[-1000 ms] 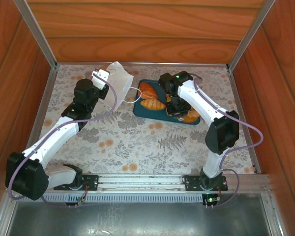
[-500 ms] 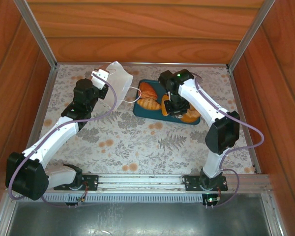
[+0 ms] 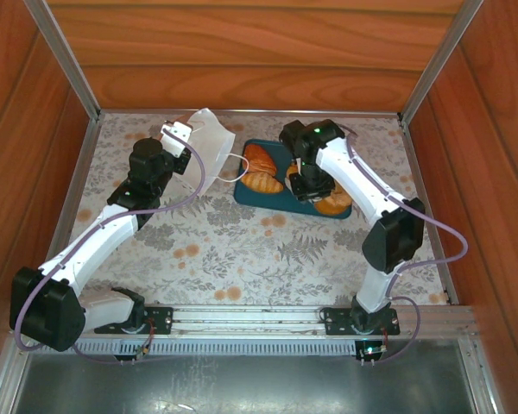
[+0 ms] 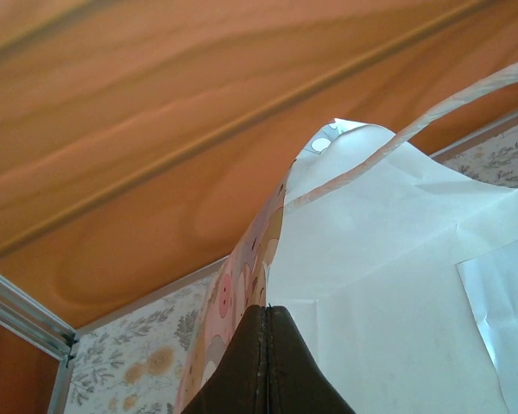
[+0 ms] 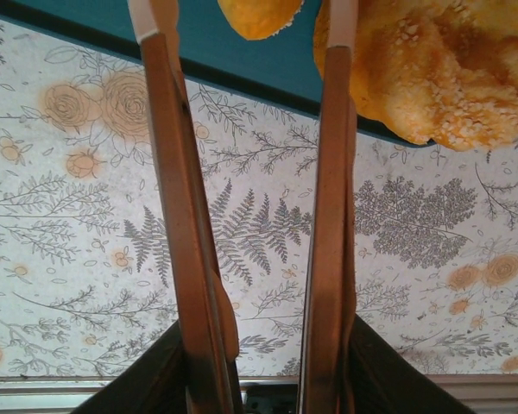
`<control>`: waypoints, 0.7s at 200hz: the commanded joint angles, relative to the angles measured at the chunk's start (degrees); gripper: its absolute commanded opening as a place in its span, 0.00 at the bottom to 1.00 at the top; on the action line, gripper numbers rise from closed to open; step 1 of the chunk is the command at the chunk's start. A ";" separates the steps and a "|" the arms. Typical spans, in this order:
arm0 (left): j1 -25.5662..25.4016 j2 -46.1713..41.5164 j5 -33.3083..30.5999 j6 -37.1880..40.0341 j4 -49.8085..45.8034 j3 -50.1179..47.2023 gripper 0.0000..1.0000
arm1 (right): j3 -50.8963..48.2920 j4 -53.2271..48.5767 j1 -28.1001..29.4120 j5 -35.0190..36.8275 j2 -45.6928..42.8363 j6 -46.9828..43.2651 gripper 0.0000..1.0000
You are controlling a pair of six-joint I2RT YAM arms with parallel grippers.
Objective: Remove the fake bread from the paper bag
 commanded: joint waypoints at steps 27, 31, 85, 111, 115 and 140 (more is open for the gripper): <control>0.47 -2.74 -0.35 -2.11 -0.09 -0.09 0.00 | 1.46 -2.02 1.58 -0.38 -7.08 4.49 0.33; 0.47 -2.90 -0.73 -2.67 -0.30 0.08 0.00 | 1.12 -1.62 1.80 -0.64 -7.11 4.71 0.32; 4.56 -3.67 1.68 -21.88 -7.68 6.82 0.00 | -11.67 9.37 5.46 -6.47 -18.02 7.51 0.25; 8.24 -2.78 6.94 -32.27 -12.55 10.62 0.00 | -16.48 11.38 7.91 -7.26 -20.75 8.66 0.25; 8.56 -2.55 7.37 -33.58 -13.36 11.19 0.00 | -17.17 11.62 8.32 -7.40 -21.01 8.83 0.25; 10.18 -1.23 9.27 -39.67 -17.11 13.95 0.00 | -21.34 14.50 10.32 -8.63 -22.49 9.89 0.25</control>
